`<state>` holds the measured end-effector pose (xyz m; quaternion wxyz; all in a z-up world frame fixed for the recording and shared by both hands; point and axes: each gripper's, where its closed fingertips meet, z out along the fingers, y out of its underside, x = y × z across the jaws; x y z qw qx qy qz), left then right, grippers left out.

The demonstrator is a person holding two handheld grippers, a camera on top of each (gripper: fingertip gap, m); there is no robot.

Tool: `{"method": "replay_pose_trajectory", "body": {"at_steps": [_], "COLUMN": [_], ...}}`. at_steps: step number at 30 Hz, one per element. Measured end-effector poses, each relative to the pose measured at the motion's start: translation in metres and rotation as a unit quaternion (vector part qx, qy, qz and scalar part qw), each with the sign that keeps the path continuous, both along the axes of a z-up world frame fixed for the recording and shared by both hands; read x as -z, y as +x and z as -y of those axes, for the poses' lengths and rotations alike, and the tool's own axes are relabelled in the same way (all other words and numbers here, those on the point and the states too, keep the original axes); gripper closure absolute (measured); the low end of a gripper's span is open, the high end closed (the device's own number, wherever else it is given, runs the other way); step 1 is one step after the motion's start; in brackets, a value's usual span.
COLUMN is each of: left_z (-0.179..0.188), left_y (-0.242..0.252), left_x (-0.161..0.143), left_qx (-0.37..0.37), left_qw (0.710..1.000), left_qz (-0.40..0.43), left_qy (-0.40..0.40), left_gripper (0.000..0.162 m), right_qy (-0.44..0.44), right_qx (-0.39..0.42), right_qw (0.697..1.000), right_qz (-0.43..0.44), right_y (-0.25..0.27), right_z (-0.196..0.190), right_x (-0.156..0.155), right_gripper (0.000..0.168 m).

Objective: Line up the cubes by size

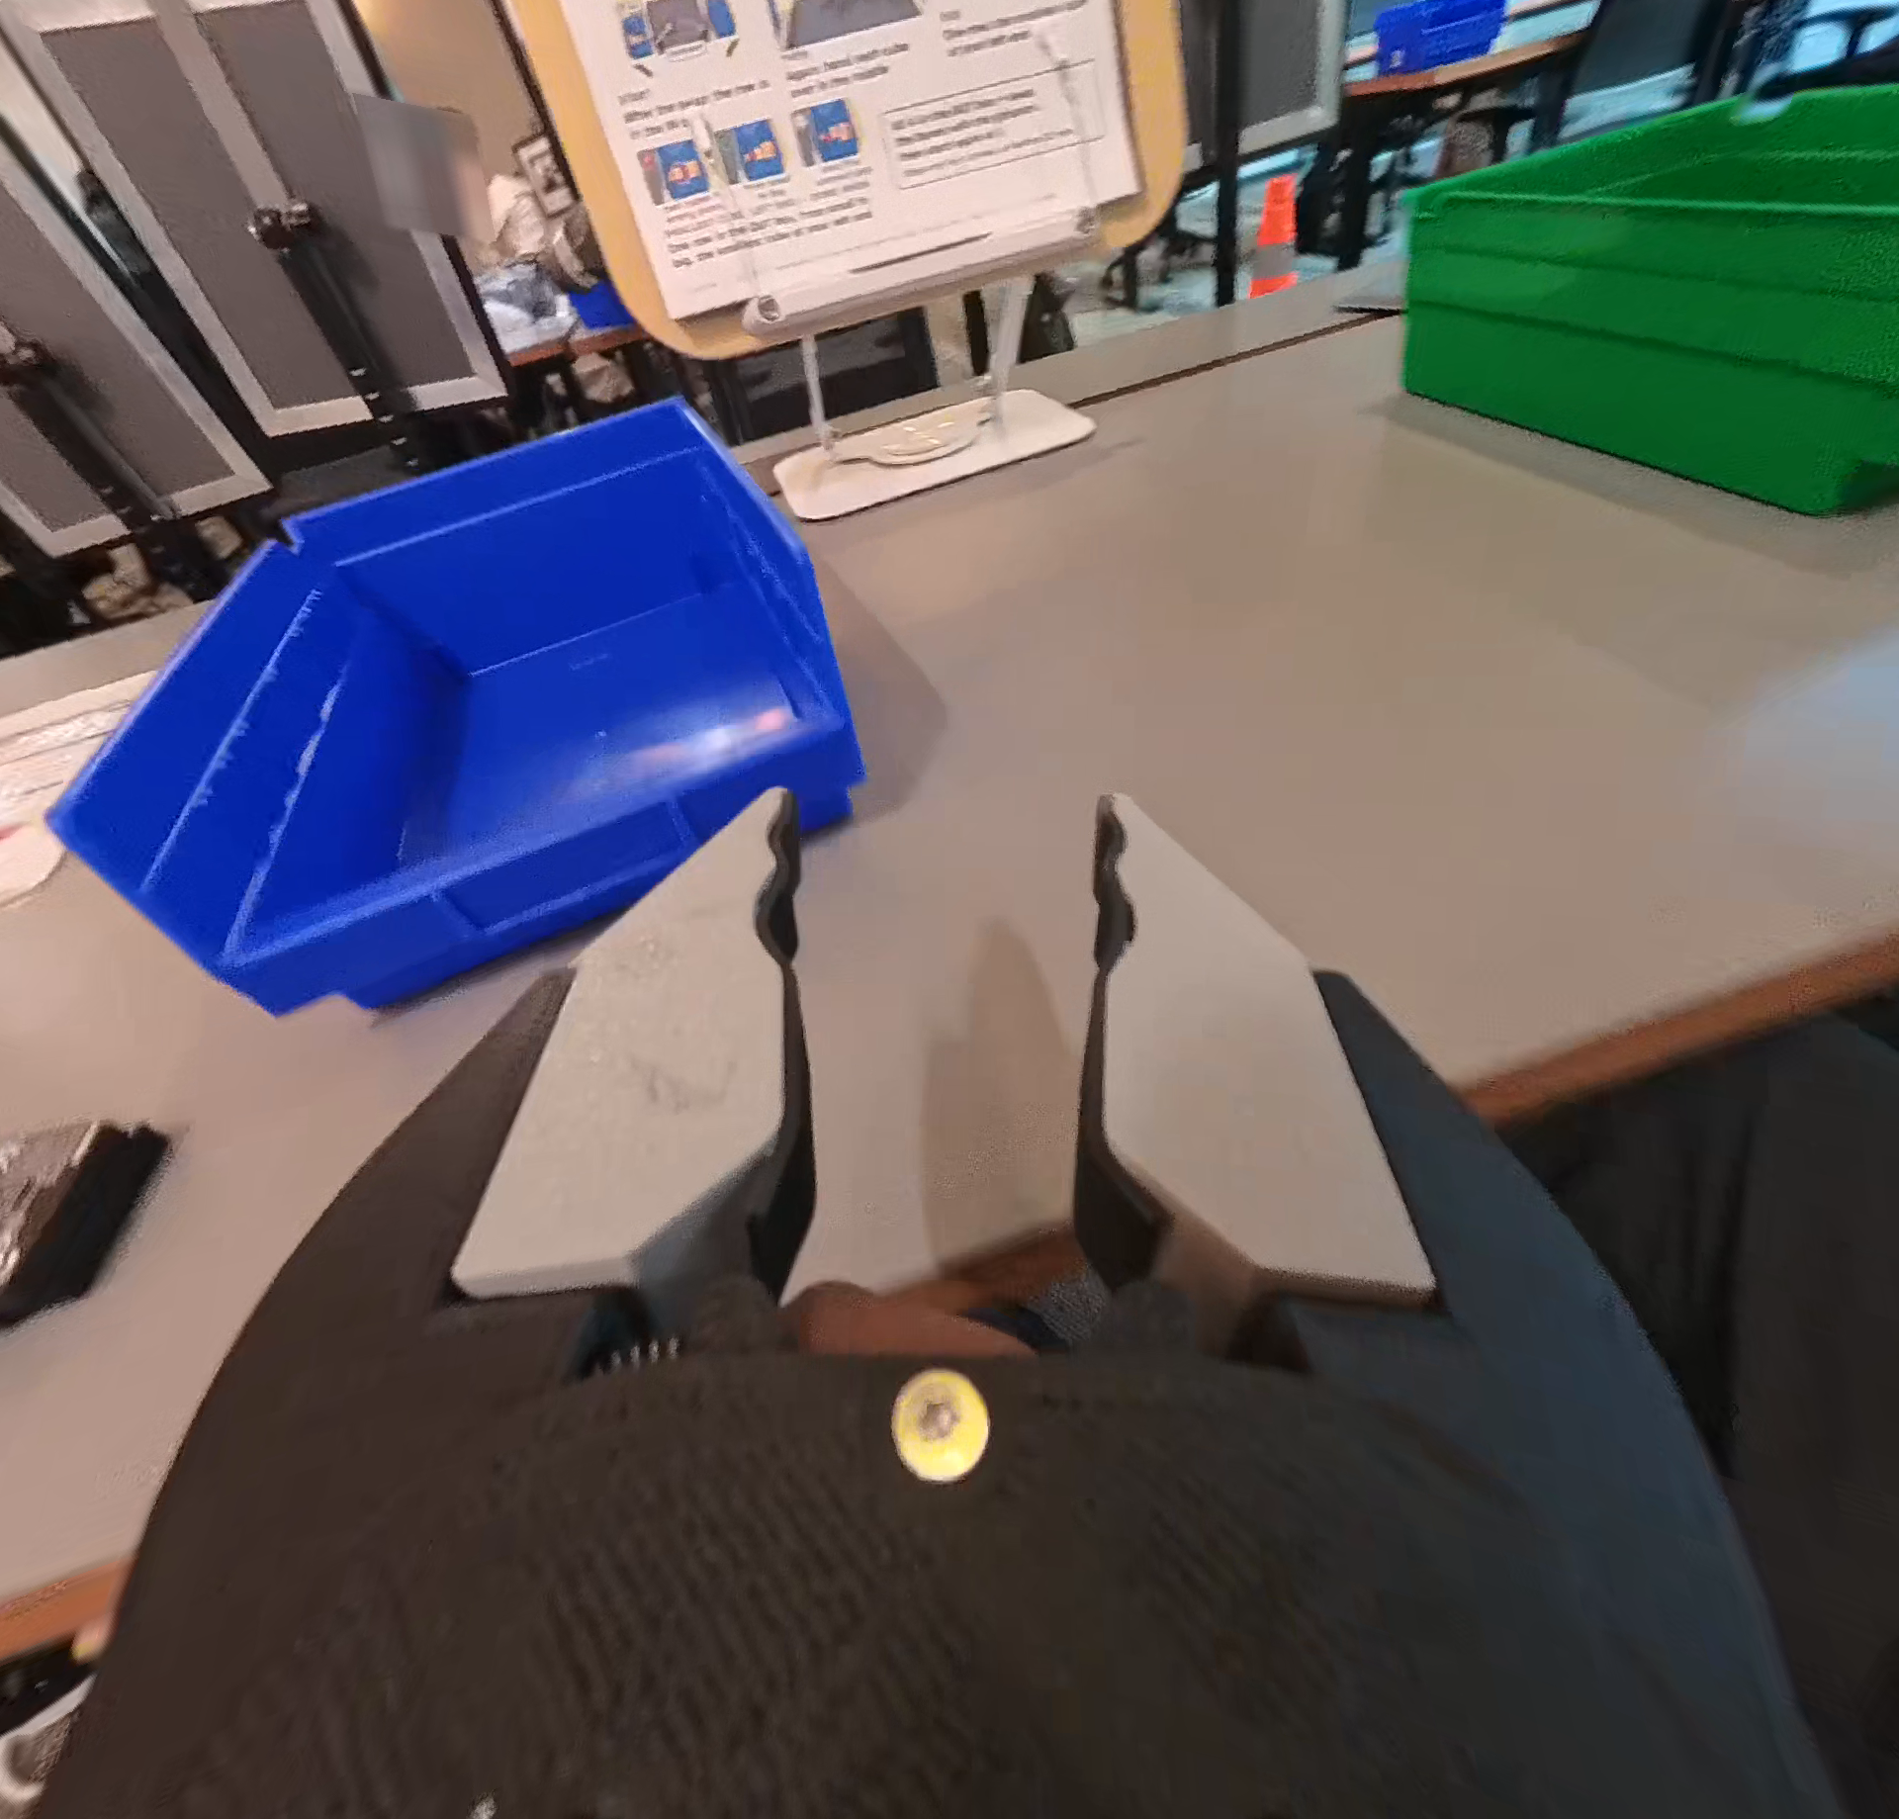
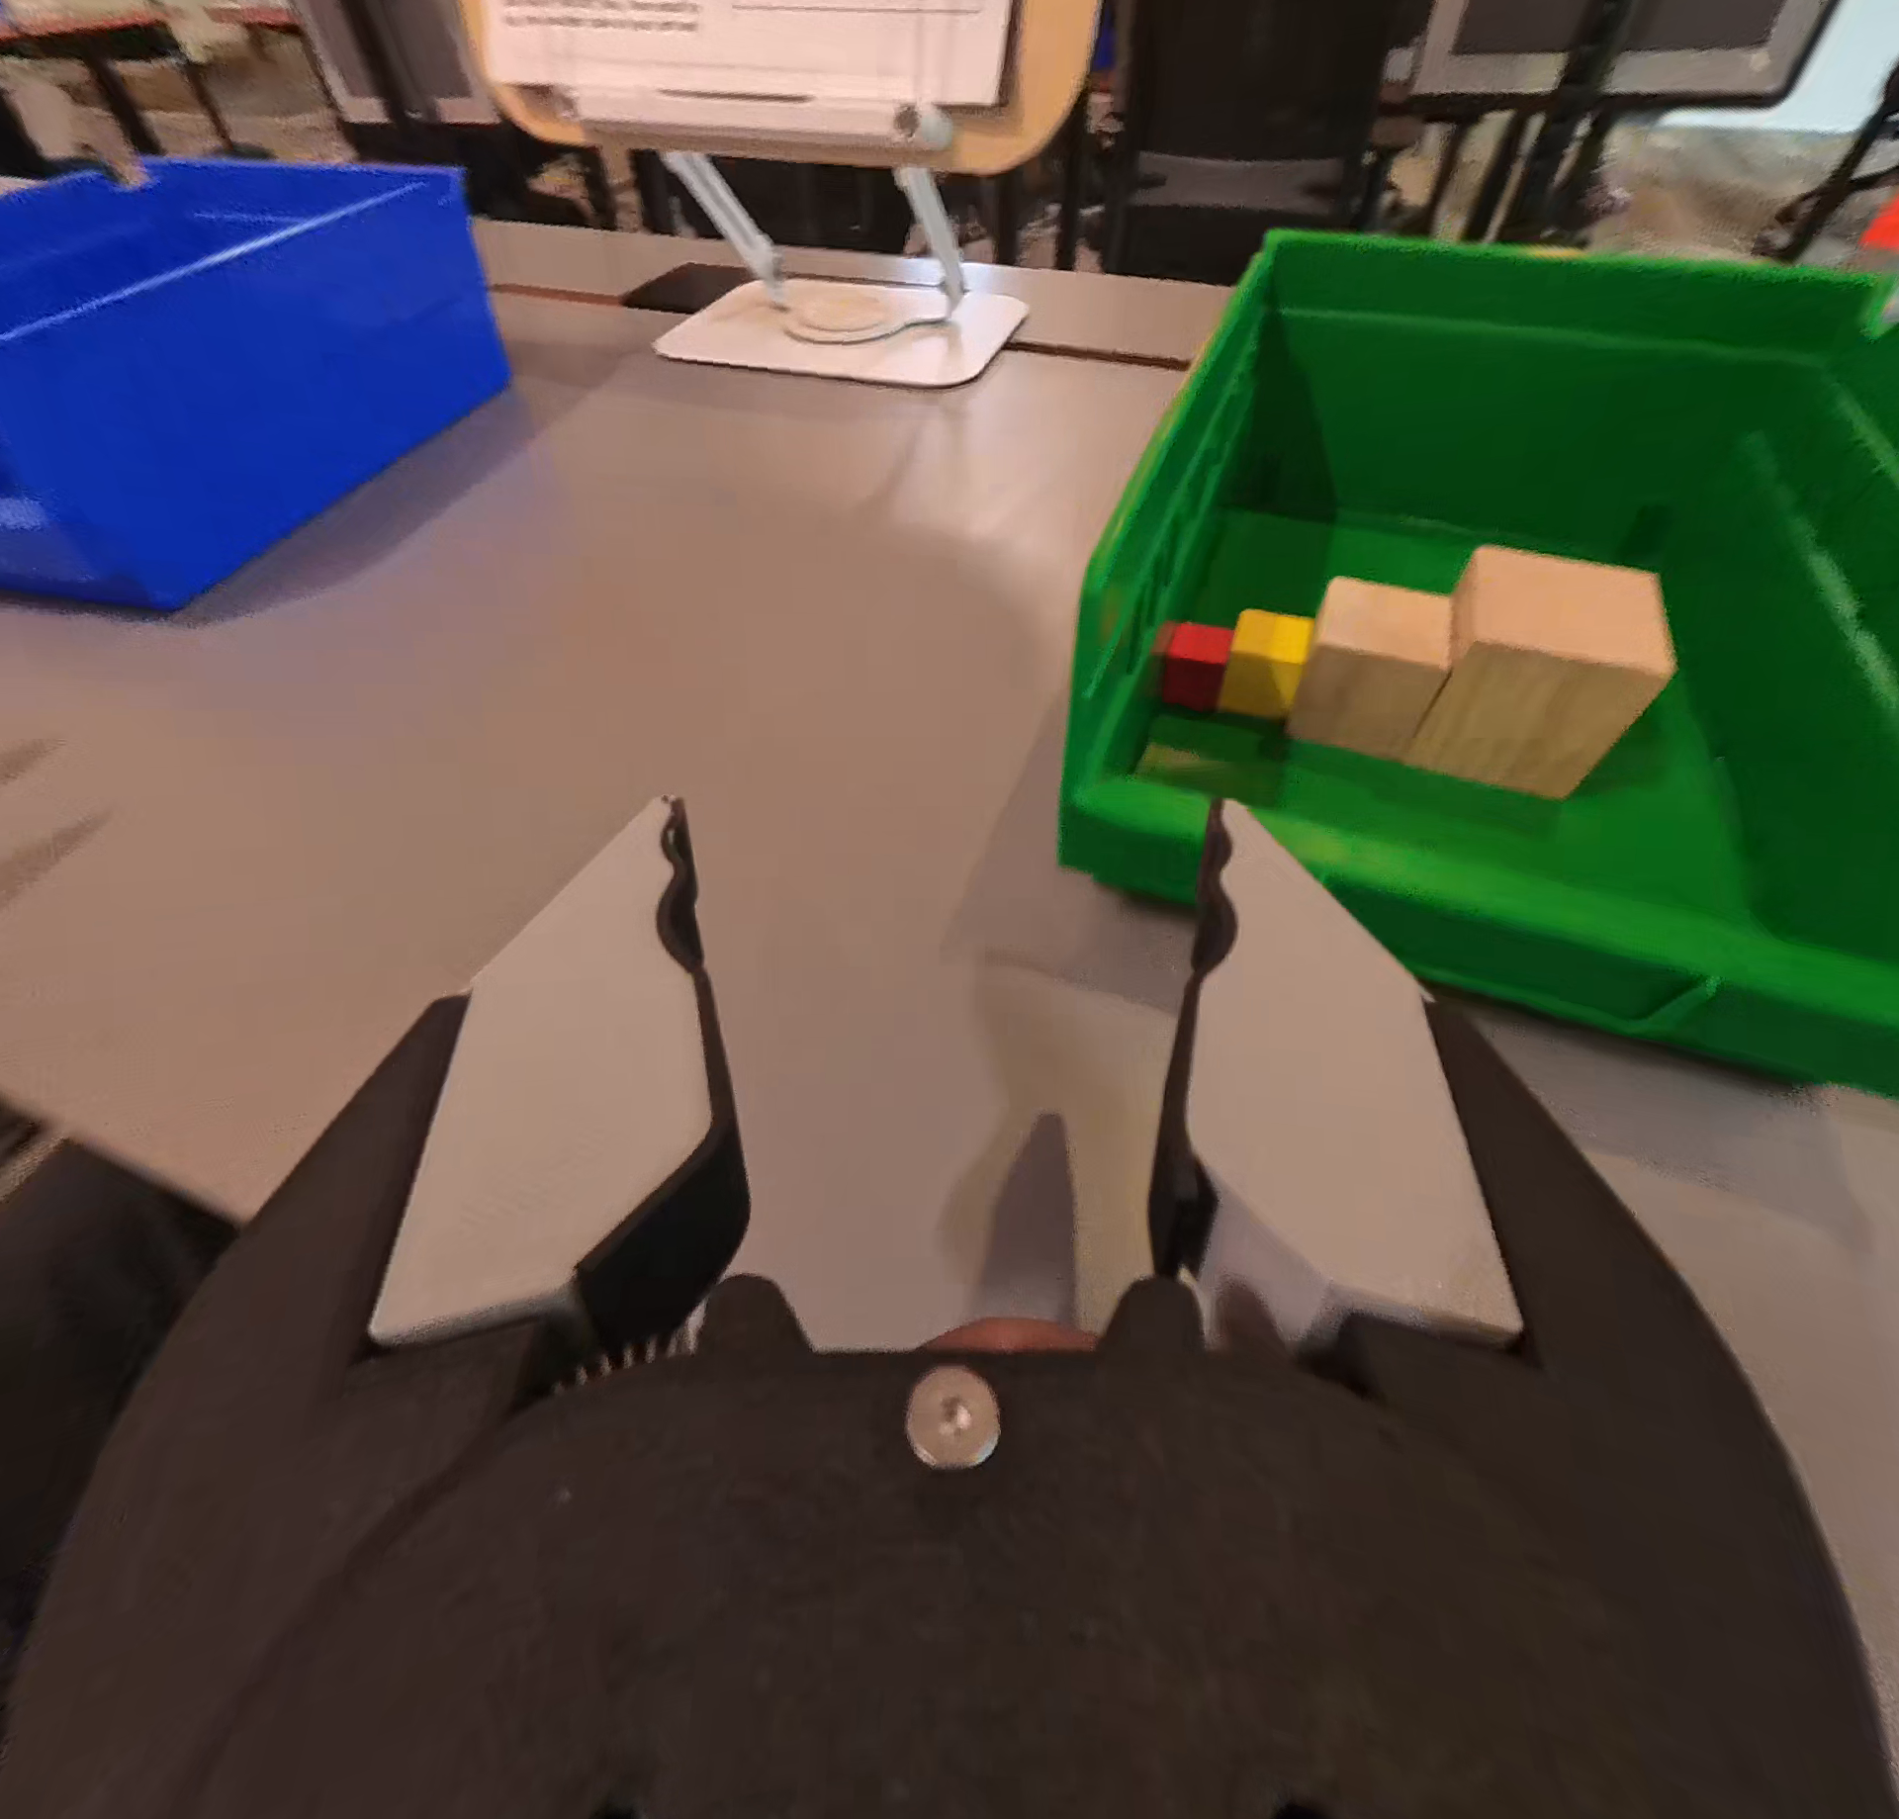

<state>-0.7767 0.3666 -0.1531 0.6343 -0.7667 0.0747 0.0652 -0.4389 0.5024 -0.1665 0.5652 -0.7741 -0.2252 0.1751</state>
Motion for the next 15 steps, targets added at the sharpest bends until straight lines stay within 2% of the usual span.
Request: {"method": "replay_pose_trajectory", "body": {"at_steps": [3, 6, 7, 8, 9, 11, 13, 15], "left_z": [-0.062, -0.115, -0.128, -0.137, -0.144, -0.146, -0.140, -0.132], "left_y": [-0.024, -0.053, -0.058, -0.059, -0.056, -0.067, -0.067, -0.064], "left_x": [0.010, 0.039, 0.047, 0.051, 0.050, 0.041, 0.024, 0.005], "left_qx": [-0.055, -0.113, -0.119, -0.114, -0.099, -0.123, -0.107, -0.086], "left_qw": [0.997, 0.984, 0.982, 0.981, 0.983, 0.979, 0.987, 0.992], "left_qz": [-0.036, -0.059, -0.061, -0.060, -0.059, -0.106, -0.095, -0.077], "left_qy": [-0.044, -0.121, -0.137, -0.143, -0.140, -0.121, -0.078, -0.045], "left_gripper": [0.098, 0.091, 0.103, 0.132, 0.151, 0.158, 0.160, 0.160], "right_qy": [-0.008, -0.043, -0.049, -0.054, -0.051, -0.052, -0.043, -0.044], "right_qx": [0.035, 0.064, 0.069, 0.062, 0.066, 0.077, 0.079, 0.070], "right_qw": [0.999, 0.994, 0.992, 0.990, 0.988, 0.985, 0.981, 0.984], "right_qz": [0.032, 0.081, 0.099, 0.115, 0.132, 0.146, 0.172, 0.161], "right_y": [-0.005, -0.007, -0.006, -0.008, -0.005, -0.002, -0.003, -0.013], "right_z": [-0.035, -0.065, -0.073, -0.077, -0.080, -0.080, -0.075, -0.067], "right_x": [0.000, 0.013, 0.017, 0.021, 0.023, 0.023, 0.023, 0.022], "right_gripper": [0.072, 0.075, 0.089, 0.131, 0.161, 0.164, 0.165, 0.165]}}
